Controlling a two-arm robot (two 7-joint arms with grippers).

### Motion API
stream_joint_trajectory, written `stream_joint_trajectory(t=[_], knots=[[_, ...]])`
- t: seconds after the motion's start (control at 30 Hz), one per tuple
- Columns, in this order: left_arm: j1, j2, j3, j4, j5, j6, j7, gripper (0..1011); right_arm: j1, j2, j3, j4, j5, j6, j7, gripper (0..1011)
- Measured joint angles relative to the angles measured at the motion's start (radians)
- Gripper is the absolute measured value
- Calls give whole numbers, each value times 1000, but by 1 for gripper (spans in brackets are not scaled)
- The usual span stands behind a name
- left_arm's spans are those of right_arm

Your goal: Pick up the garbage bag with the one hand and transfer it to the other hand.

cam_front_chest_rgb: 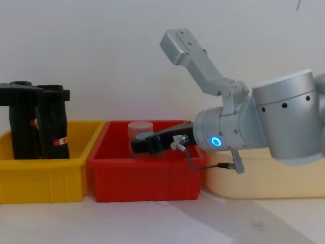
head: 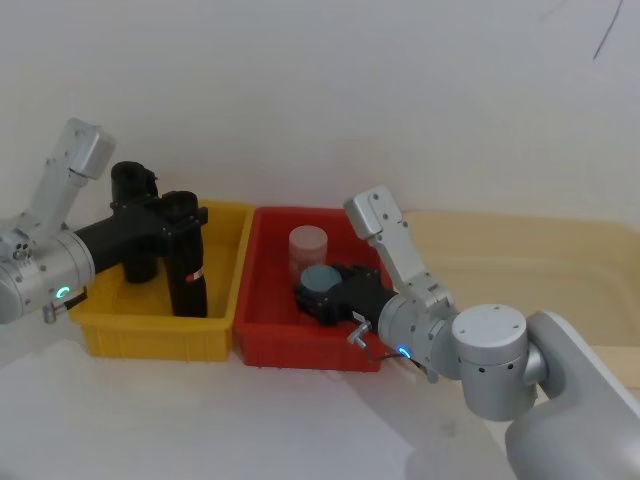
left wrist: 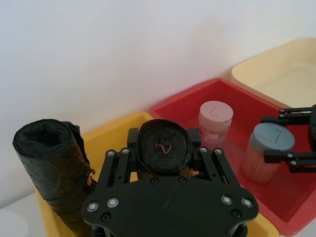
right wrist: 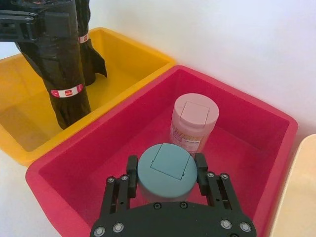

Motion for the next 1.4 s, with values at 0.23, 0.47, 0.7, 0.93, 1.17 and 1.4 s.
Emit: stream_joint_trajectory(t=[0.23,0.47,0.7,0.93,1.17,1.4], knots=[[0,0,1,0,0,0,0,553,0,0,0,0,0,0,0,676],[0,0,1,0,0,1,0,553,0,0,0,0,0,0,0,676],[0,1,1,0,0,1,0,553,0,0,0,0,0,0,0,676],[2,2,-1,-12,-3,6,12,553,0,1,-1,-3,-3,-3,1,676],[2,12,-9,-60,-12,43,36,553,-5,7,2,-30,-3,-16,10,676],[-8,21,-16,-108,-22,86,56,553,-10,14,20,-87,21,-18,26,676]])
